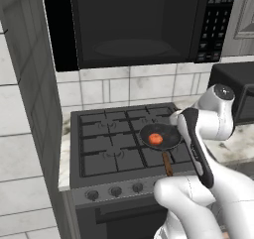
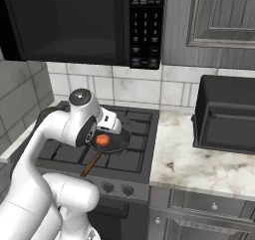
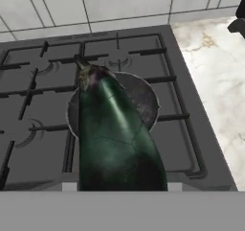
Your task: Put the squash and eggplant in the pan. Then turn on the front right burner and set the heat to medium.
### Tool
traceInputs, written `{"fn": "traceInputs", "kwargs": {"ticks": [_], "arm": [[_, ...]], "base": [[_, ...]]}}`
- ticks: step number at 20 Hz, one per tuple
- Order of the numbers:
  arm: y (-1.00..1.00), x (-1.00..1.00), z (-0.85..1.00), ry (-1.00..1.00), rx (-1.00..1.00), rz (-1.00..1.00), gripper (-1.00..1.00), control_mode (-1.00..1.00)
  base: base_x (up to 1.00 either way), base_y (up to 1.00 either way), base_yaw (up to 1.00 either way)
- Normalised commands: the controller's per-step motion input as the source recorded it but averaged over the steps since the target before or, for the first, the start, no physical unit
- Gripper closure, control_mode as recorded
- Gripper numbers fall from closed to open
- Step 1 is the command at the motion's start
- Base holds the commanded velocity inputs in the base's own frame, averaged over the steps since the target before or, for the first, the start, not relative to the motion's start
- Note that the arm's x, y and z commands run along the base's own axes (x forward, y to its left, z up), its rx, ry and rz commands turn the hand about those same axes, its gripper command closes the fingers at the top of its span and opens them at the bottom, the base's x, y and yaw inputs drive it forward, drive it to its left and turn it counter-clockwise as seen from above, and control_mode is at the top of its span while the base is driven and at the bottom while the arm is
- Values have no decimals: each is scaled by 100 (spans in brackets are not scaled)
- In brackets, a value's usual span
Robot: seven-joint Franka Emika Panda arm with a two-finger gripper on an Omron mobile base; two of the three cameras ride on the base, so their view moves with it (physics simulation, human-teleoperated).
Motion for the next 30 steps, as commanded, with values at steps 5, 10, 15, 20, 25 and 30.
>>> {"fn": "traceInputs", "kwargs": {"ticks": [5,10,15,20,25,30], "arm": [[6,2,-1,0,0,1,100,-100],[0,41,-6,2,-9,0,100,-100],[0,40,-2,9,-10,0,100,-100],[0,26,-24,4,-4,0,100,-100],[0,11,-16,1,0,0,100,-100],[0,3,-46,0,0,0,100,-100]], "base": [[0,0,0],[0,0,0],[0,0,0],[0,0,0],[0,0,0],[0,0,0]]}}
